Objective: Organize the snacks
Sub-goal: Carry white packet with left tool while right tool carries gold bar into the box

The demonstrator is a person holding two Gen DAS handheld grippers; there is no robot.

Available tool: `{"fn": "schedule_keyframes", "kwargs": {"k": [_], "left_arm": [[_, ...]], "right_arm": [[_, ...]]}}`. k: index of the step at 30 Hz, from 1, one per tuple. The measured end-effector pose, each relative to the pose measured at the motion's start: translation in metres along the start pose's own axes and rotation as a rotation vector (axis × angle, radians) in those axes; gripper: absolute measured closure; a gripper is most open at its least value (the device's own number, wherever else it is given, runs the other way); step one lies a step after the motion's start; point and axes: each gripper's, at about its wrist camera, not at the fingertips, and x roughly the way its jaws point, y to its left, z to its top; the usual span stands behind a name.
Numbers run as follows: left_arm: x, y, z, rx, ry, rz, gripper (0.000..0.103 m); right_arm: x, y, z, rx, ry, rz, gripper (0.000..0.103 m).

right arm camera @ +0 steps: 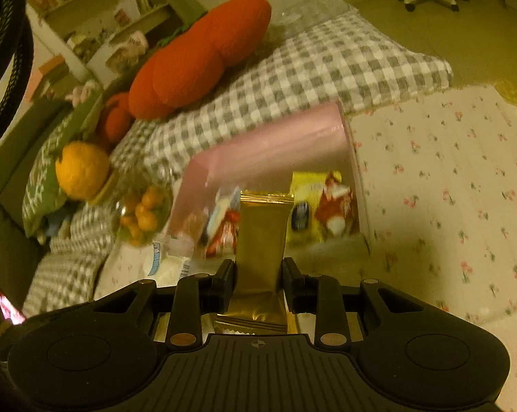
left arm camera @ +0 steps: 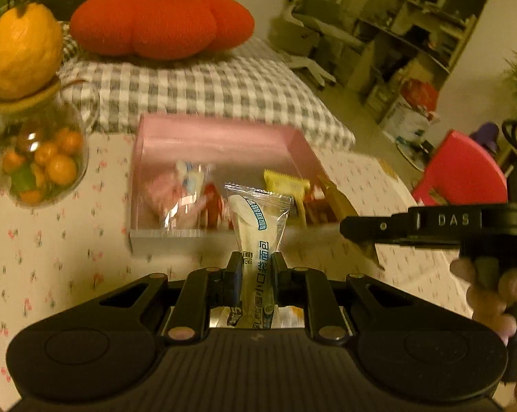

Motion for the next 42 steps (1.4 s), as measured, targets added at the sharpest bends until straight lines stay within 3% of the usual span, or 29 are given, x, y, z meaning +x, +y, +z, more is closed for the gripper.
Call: {"fn": "schedule_keyframes", "kwargs": {"k": [9, 21, 33, 37, 42], "left_arm": [[0.058, -0.003, 0.044, -0.023, 0.013, 0.069, 0.088], [0.120, 0.005, 0.072, -0.117, 0.034, 0.115, 0.088], [0.132, 0.000, 0.082, -0.109, 0.002, 0.118, 0.092], [0.127, -0.004, 0.083, -0.082, 0.000, 0.123, 0.079], [0.121, -0.012, 0.083, -0.038, 0.000, 0.139, 0.074]], "right_arm": [[0.035, -0.020, 0.030, 0.082, -0.054, 0.009, 0.075], [0.070, -0.050, 0.052, 0.143, -0.094, -0.006, 0.074], [0.074, -0.056, 0.055, 0.158, -0.130, -0.026, 0.070], [0.071, -0.057, 0.056, 0.170, -0.129, -0.011, 0.065], [0.066, -0.054, 0.055, 0.169, -0.126, -0.010, 0.060]]}}
